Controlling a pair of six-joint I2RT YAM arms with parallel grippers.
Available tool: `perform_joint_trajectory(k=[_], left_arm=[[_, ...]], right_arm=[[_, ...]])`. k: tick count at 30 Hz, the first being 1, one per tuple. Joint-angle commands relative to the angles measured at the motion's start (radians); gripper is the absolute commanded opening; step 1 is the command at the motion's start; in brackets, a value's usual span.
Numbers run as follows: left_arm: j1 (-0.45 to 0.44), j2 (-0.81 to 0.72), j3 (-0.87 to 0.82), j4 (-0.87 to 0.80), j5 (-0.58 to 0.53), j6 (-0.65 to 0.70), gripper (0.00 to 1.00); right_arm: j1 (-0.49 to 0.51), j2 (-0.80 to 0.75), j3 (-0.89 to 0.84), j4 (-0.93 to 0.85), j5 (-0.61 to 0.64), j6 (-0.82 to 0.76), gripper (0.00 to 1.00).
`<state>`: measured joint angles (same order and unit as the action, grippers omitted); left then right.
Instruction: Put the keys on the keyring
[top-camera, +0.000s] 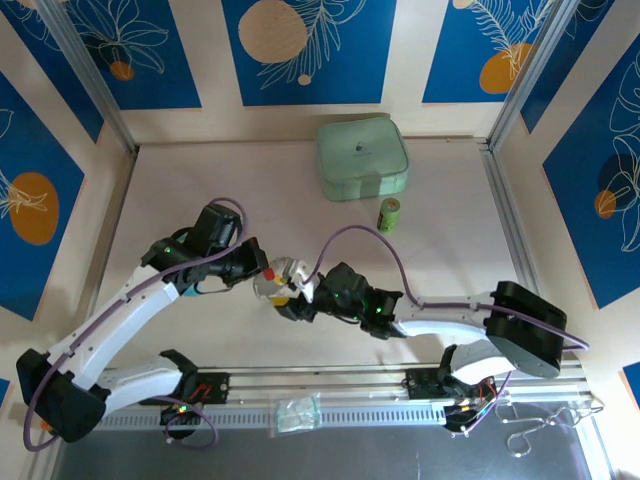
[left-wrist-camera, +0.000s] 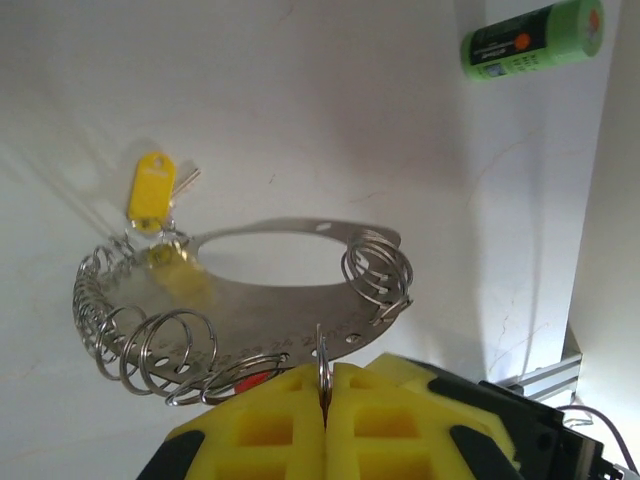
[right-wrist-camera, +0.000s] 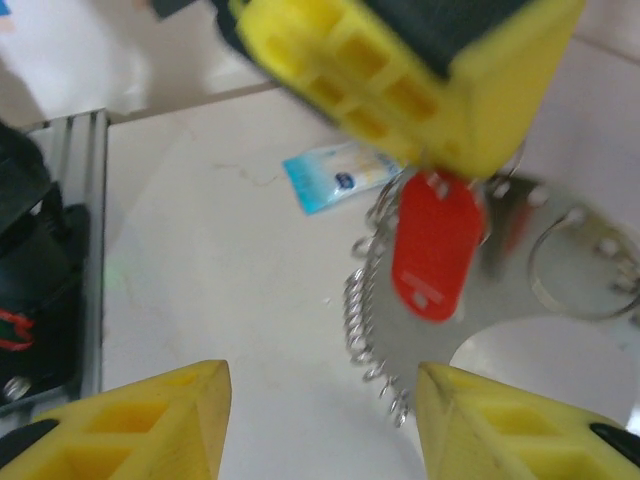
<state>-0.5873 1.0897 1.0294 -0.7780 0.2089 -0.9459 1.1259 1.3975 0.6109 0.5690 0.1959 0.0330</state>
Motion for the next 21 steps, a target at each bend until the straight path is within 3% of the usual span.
perform_joint_trajectory(k=[1, 14, 21], left_arm=[[-0.006, 0.011, 0.042, -0.023, 0.025, -0.042, 0.00], [-0.008, 0.045, 0.081, -0.056, 0.056, -0.022, 0.00], [-0.008, 0.048, 0.080, -0.064, 0.052, -0.016, 0.00]], right_arm=[[-0.006, 0.054, -0.007, 0.172, 0.058, -0.018, 0.57], [-0.061, 0.208, 0.054, 0.336, 0.014, -0.012, 0.57], [-0.074, 0.208, 0.056, 0.363, -0.064, -0.022, 0.49]])
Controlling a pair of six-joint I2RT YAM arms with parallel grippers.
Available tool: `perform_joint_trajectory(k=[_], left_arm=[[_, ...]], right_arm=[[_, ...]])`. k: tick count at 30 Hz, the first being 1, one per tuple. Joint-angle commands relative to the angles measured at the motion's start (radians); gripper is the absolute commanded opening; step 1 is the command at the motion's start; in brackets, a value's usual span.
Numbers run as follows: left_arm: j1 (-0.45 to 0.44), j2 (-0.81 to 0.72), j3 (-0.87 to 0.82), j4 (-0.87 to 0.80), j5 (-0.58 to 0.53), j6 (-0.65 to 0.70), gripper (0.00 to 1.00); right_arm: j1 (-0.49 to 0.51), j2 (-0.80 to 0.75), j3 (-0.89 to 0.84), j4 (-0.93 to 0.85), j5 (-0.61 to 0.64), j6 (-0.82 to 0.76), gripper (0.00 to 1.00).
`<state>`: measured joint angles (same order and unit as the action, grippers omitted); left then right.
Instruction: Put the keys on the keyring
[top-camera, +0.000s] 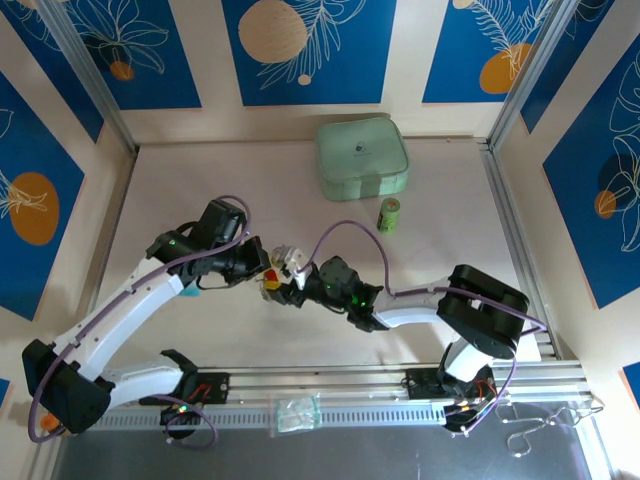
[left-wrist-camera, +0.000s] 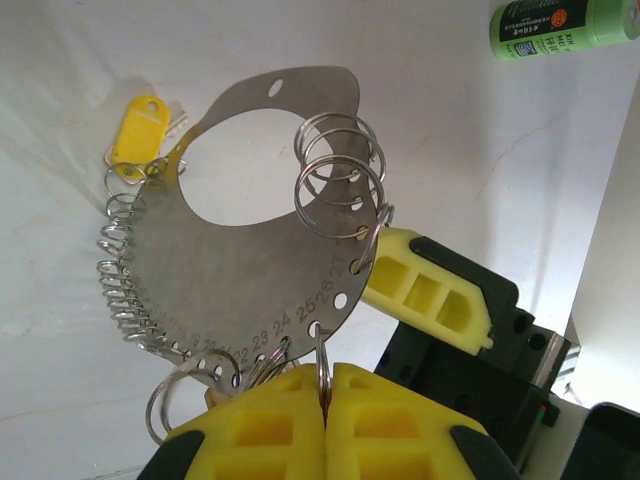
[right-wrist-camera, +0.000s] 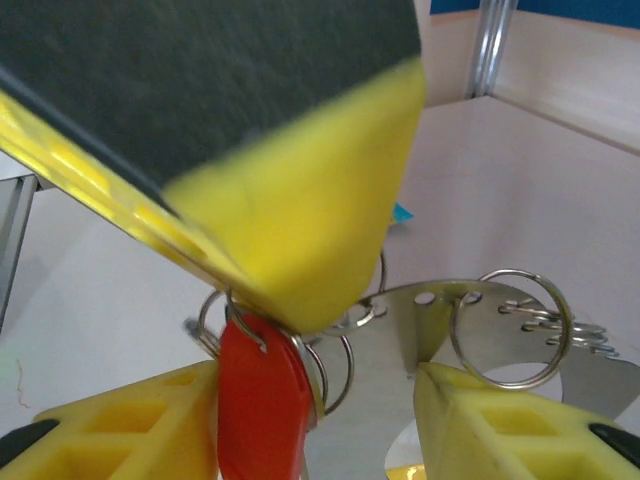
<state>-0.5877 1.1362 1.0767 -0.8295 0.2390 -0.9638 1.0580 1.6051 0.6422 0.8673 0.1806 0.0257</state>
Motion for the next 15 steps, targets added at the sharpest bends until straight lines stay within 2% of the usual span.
perform_joint_trajectory(k=[1, 8, 12, 15], left_arm=[[-0.007, 0.003, 0.032, -0.010, 0.024, 0.002, 0.00], [-0.007, 0.004, 0.040, -0.028, 0.008, 0.023, 0.00], [-0.008, 0.006, 0.039, -0.031, 0.005, 0.030, 0.00], [-0.008, 0.009, 0.040, -0.029, 0.010, 0.030, 0.00]], right_arm=[[-0.007, 0.002, 0.027, 0.063, -0.061, -0.017, 0.45], [-0.023, -0.008, 0.004, 0.057, -0.118, -0.002, 0.18], [-0.040, -0.041, -0.025, 0.038, -0.171, 0.013, 0.15], [-0.049, -0.058, -0.037, 0.016, -0.219, 0.010, 0.09]])
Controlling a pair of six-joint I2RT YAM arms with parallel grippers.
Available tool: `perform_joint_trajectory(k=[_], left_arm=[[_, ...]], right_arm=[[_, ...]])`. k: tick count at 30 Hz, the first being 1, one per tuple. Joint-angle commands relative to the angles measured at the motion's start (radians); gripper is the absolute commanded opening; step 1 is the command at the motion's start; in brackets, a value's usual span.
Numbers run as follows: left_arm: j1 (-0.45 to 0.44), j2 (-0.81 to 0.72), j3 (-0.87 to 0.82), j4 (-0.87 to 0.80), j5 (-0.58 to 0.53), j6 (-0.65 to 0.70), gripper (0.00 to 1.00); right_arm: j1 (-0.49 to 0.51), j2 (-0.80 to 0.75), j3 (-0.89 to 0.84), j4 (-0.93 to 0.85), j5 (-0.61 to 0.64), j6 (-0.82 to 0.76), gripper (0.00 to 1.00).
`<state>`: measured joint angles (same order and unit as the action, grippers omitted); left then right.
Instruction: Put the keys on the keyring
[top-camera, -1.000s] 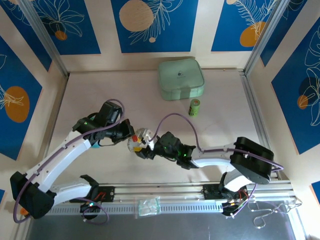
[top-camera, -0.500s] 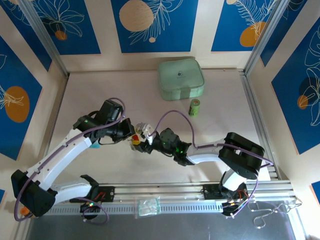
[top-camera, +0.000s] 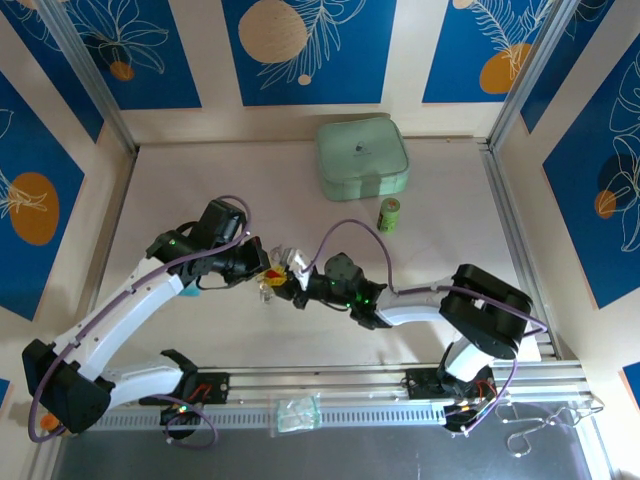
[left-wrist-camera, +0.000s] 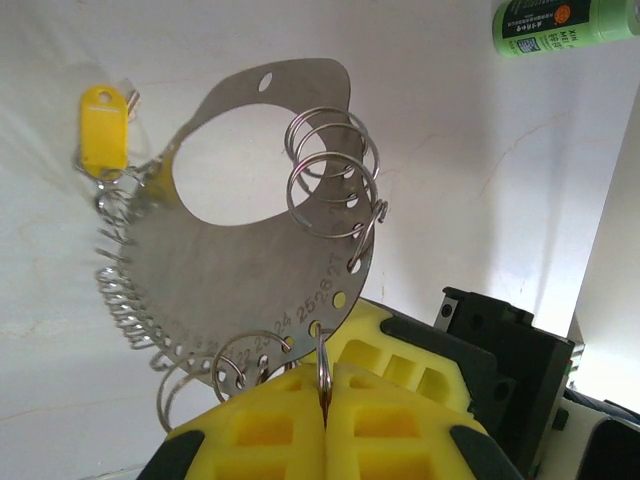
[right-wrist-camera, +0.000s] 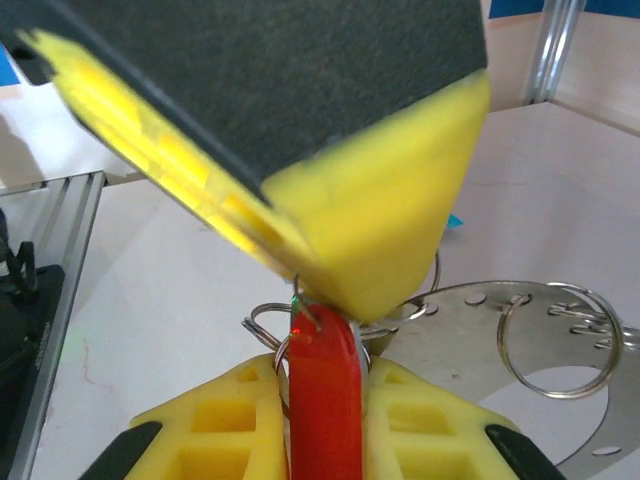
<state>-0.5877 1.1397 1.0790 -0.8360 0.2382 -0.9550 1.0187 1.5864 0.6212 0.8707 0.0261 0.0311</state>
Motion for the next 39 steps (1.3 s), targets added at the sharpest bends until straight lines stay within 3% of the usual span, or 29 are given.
perform_joint_trajectory(k=[1, 6, 19, 29, 35, 36, 39], left_arm=[[-0.007, 0.006, 0.037, -0.025, 0.009, 0.023, 0.00], [-0.008, 0.004, 0.042, -0.037, -0.009, 0.024, 0.00], [-0.003, -0.005, 0.068, -0.090, -0.094, 0.024, 0.00], [-0.003, 0.004, 0.052, -0.074, -0.077, 0.007, 0.00], [-0.003, 0.005, 0.059, -0.093, -0.079, 0.000, 0.00], [-0.003, 0.005, 0.059, -0.096, -0.078, -0.004, 0.00], [-0.003, 0.008, 0.050, -0.098, -0.055, -0.051, 0.00]], right_arm=[[-0.012, -0.041, -0.018, 0.012, -0.077, 0.004, 0.08], [-0.024, -0.048, -0.018, -0.017, -0.116, 0.018, 0.00], [-0.048, 0.004, -0.113, -0.033, -0.135, 0.057, 0.00], [-0.051, 0.014, -0.107, -0.003, -0.184, 0.051, 0.00], [-0.050, 0.002, -0.073, -0.049, -0.073, -0.004, 0.00], [-0.049, 0.006, -0.068, -0.058, -0.057, -0.014, 0.02], [-0.026, 0.015, -0.038, -0.103, 0.017, -0.062, 0.21]])
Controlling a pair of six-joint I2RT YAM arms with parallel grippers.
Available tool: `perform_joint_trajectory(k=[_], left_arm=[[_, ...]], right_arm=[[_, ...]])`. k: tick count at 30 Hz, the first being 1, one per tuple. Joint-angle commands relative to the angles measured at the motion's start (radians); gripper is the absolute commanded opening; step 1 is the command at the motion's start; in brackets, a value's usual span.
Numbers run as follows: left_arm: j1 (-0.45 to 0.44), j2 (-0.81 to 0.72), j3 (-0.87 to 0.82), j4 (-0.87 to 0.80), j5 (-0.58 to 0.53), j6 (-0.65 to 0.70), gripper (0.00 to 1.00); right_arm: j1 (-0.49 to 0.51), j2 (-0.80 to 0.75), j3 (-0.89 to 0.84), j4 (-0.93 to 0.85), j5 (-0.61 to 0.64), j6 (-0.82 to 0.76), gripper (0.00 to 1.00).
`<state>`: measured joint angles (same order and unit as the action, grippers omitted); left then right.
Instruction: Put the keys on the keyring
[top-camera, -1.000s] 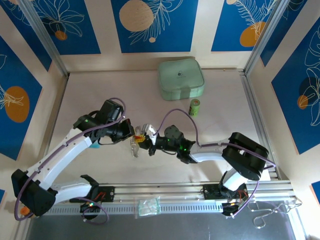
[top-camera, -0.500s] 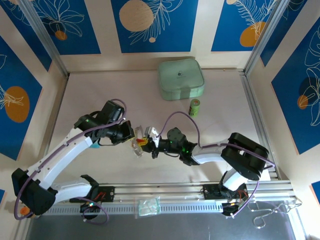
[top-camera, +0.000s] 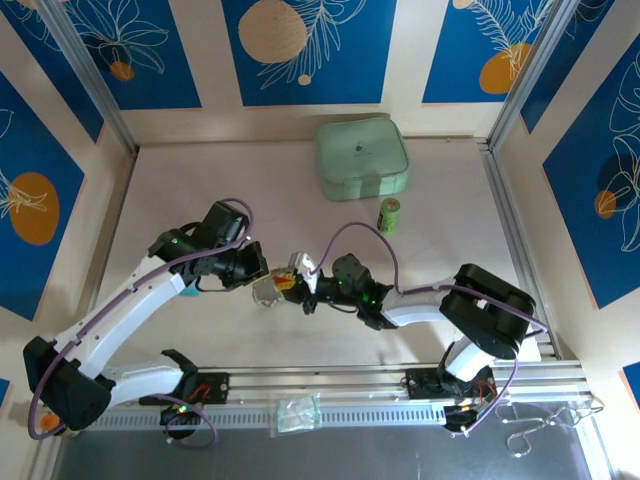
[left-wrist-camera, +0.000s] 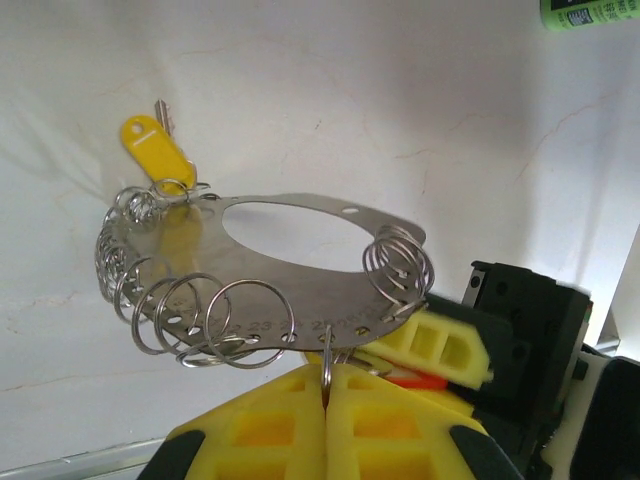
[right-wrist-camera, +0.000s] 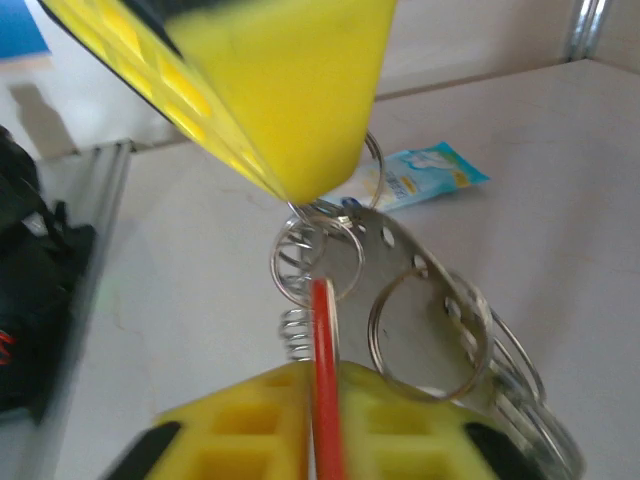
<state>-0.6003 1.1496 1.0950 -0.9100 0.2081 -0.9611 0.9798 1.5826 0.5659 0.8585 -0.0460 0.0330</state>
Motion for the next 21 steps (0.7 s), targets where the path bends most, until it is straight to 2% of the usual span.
perform_joint_trajectory(k=[1, 3, 6, 9, 13, 21], left_arm=[[0.010, 0.001, 0.032, -0.026, -0.014, -0.071, 0.00], [0.010, 0.012, 0.041, -0.044, 0.003, -0.124, 0.00], [0.011, 0.050, 0.094, -0.111, 0.024, -0.188, 0.00], [0.010, 0.104, 0.172, -0.194, 0.052, -0.212, 0.00], [0.008, 0.131, 0.231, -0.233, 0.076, -0.248, 0.00], [0.006, 0.138, 0.255, -0.236, 0.120, -0.344, 0.00]], right_arm=[[0.024, 0.020, 0.019, -0.092, 0.116, -0.079, 0.30], [0.038, 0.009, 0.012, -0.090, 0.155, -0.105, 0.40], [0.044, -0.050, -0.039, -0.078, 0.177, -0.134, 0.47], [0.057, -0.158, -0.092, -0.087, 0.173, -0.157, 0.48], [0.081, -0.256, -0.080, -0.110, 0.177, -0.137, 0.47], [0.094, -0.195, 0.007, -0.034, 0.238, -0.155, 0.44]])
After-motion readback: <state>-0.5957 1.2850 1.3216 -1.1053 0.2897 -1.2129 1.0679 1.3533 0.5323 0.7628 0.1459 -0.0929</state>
